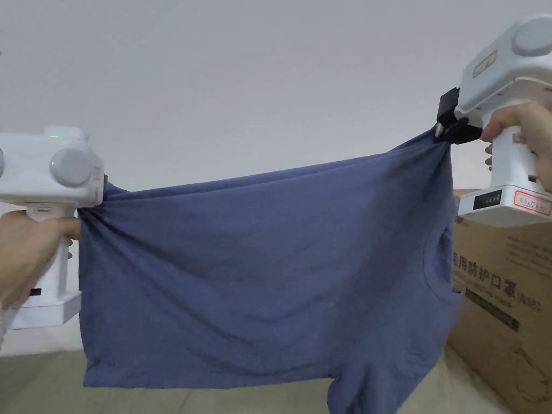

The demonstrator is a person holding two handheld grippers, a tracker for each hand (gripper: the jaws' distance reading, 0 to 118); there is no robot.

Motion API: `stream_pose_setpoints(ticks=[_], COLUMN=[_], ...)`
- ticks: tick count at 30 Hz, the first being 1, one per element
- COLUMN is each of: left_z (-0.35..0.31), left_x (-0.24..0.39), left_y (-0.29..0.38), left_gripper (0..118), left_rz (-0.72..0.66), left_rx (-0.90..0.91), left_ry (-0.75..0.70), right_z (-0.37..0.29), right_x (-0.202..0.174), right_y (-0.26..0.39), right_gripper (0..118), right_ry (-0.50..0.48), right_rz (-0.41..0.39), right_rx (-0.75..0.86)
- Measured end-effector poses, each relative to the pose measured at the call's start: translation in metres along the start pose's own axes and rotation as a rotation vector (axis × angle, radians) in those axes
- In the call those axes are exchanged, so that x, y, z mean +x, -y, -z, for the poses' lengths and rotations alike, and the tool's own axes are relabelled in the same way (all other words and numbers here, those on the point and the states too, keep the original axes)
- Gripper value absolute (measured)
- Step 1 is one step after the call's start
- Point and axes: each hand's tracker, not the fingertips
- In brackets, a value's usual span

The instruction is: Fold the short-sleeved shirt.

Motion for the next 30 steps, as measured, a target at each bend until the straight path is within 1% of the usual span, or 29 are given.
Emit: stream_pose_setpoints(ticks=[1, 4, 5, 6, 8, 10, 11, 12, 13, 14, 15, 16, 17, 18, 19, 21, 22, 24, 27, 29, 30], left_z=[0.009, 0.042, 0.053, 0.063, 0.085, 0.105, 0.11, 0.116, 0.119, 0.122, 0.135, 0.138, 0.141, 0.14, 0.141, 0.139, 0.138, 0.125, 0.093, 0.065, 0.044], left_x=[0.003, 0.015, 0.019, 0.023, 0.031, 0.038, 0.041, 0.043, 0.045, 0.046, 0.046, 0.047, 0.048, 0.046, 0.046, 0.042, 0.042, 0.038, 0.027, 0.018, 0.014], left_y=[0.018, 0.08, 0.102, 0.13, 0.184, 0.243, 0.269, 0.294, 0.317, 0.336, 0.354, 0.368, 0.378, 0.385, 0.386, 0.385, 0.382, 0.374, 0.362, 0.359, 0.358], left_gripper=[0, 0, 0, 0, 0, 0, 0, 0, 0, 0, 0, 0, 0, 0, 0, 0, 0, 0, 0, 0, 0], left_rz=[-0.016, 0.01, 0.031, 0.014, 0.037, 0.056, 0.033, 0.042, 0.026, 0.008, 0.036, 0.048, 0.056, 0.052, 0.046, 0.057, 0.096, 0.092, 0.05, 0.049, 0.074], left_rx=[-0.006, -0.127, -0.169, -0.186, -0.278, -0.397, -0.424, -0.474, -0.503, -0.531, -0.556, -0.581, -0.614, -0.602, -0.61, -0.598, -0.599, -0.592, -0.573, -0.545, -0.548], left_ry=[-0.002, -0.003, -0.006, -0.012, -0.015, -0.025, -0.02, -0.022, -0.028, -0.016, -0.016, -0.03, -0.021, -0.017, -0.03, -0.015, -0.019, -0.002, 0.028, 0.051, 0.052], right_z=[0.012, 0.053, 0.068, 0.085, 0.119, 0.16, 0.175, 0.188, 0.201, 0.21, 0.219, 0.227, 0.232, 0.236, 0.238, 0.236, 0.233, 0.223, 0.19, 0.158, 0.139], right_x=[0.002, 0.009, 0.013, 0.019, 0.031, 0.048, 0.055, 0.06, 0.068, 0.074, 0.08, 0.084, 0.088, 0.091, 0.094, 0.102, 0.105, 0.109, 0.11, 0.107, 0.106], right_y=[0.013, 0.063, 0.081, 0.102, 0.146, 0.192, 0.217, 0.242, 0.266, 0.287, 0.309, 0.329, 0.344, 0.359, 0.37, 0.379, 0.38, 0.377, 0.366, 0.363, 0.361], right_gripper=[4, 4, 4, 4, 4, 4, 4, 4, 4, 4, 4, 4, 4, 4, 4, 4, 4, 4, 4, 4, 4], right_ry=[0.008, 0.05, 0.06, 0.066, 0.095, 0.134, 0.152, 0.174, 0.187, 0.177, 0.165, 0.183, 0.199, 0.222, 0.231, 0.229, 0.233, 0.233, 0.212, 0.191, 0.182], right_rz=[-0.01, -0.042, -0.035, -0.019, 0.001, 0.003, 0.005, -0.008, 0.005, 0.043, 0.043, 0.039, 0.018, -0.003, -0.007, 0.016, 0.027, 0.039, 0.047, 0.03, 0.013], right_rx=[-0.033, -0.122, -0.153, -0.187, -0.276, -0.372, -0.405, -0.454, -0.505, -0.531, -0.569, -0.611, -0.639, -0.651, -0.67, -0.685, -0.689, -0.684, -0.669, -0.662, -0.663])
